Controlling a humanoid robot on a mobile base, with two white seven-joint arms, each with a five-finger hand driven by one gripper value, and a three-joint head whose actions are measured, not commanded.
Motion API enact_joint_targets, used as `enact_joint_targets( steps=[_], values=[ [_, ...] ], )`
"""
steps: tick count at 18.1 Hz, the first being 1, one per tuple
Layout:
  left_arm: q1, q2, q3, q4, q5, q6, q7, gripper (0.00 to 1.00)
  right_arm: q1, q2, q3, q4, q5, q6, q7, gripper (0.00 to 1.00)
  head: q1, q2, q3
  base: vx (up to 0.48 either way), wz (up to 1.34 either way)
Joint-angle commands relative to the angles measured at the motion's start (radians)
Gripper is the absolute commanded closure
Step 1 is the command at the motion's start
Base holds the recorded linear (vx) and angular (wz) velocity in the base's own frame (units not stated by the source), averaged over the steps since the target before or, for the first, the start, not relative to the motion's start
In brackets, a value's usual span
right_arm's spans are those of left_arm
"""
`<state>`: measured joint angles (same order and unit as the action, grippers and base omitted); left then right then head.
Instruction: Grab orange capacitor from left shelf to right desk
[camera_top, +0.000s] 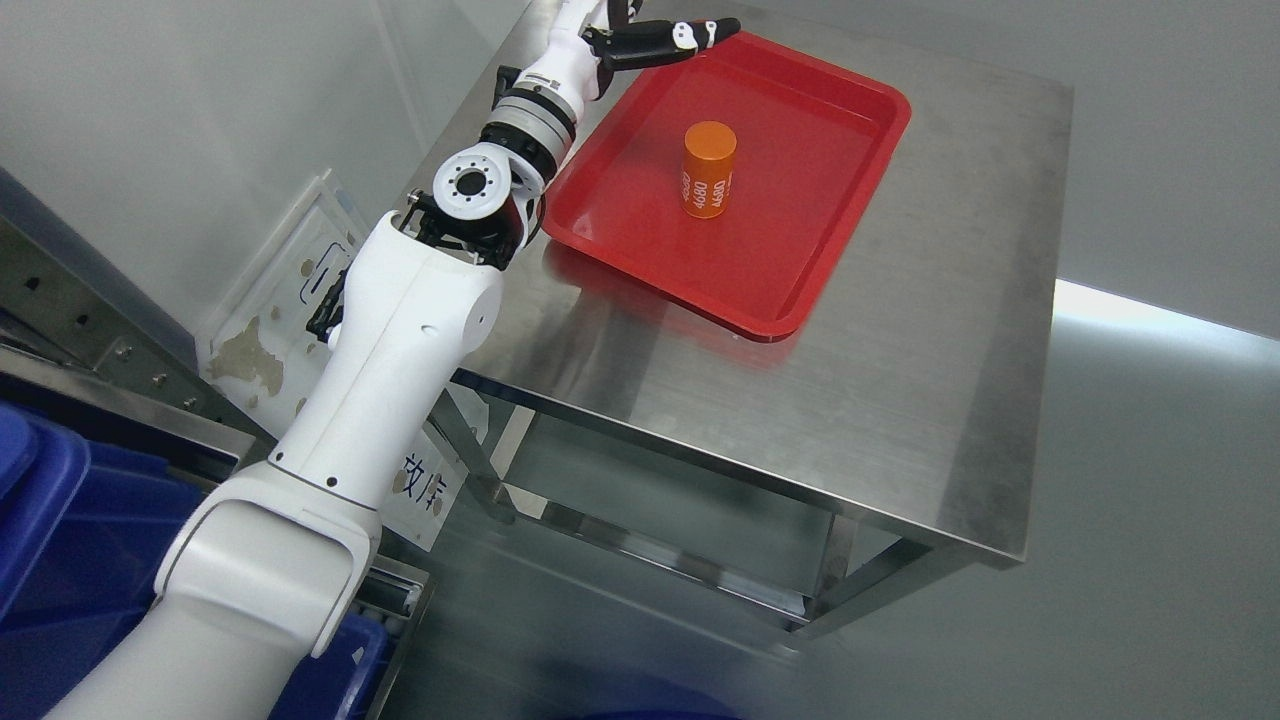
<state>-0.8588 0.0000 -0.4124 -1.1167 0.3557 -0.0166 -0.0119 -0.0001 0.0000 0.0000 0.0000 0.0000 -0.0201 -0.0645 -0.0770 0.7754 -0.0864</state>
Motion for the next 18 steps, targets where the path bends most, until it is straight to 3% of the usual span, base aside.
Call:
enact_joint_targets(
  steps=[1, 5, 9, 18],
  values=[
    [0.251, 0.017, 0.274, -0.456, 0.002, 0.032, -0.002, 0.00, 0.022, -0.017, -0.012, -0.017, 0.006, -0.003, 0.000, 0.00, 0.0000, 0.000, 0.000, 0.000, 0.00],
    [0.407, 0.017, 0.291, -0.603, 0.002, 0.021, 0.001, 0.00, 0.022, -0.017, -0.012, -0.017, 0.006, -0.003, 0.000, 0.00, 0.0000, 0.000, 0.000, 0.000, 0.00],
    [0.500, 0.017, 0.293, -0.604, -0.001, -0.068, 0.009, 0.00, 0.022, -0.017, -0.012, -0.017, 0.008, -0.003, 0.000, 0.00, 0.0000, 0.000, 0.000, 0.000, 0.00],
    [0.512, 0.017, 0.314, -0.606, -0.001, -0.088, 0.004, 0.00, 0.022, -0.017, -0.012, -0.017, 0.006, -0.003, 0.000, 0.00, 0.0000, 0.000, 0.000, 0.000, 0.00]
  ],
)
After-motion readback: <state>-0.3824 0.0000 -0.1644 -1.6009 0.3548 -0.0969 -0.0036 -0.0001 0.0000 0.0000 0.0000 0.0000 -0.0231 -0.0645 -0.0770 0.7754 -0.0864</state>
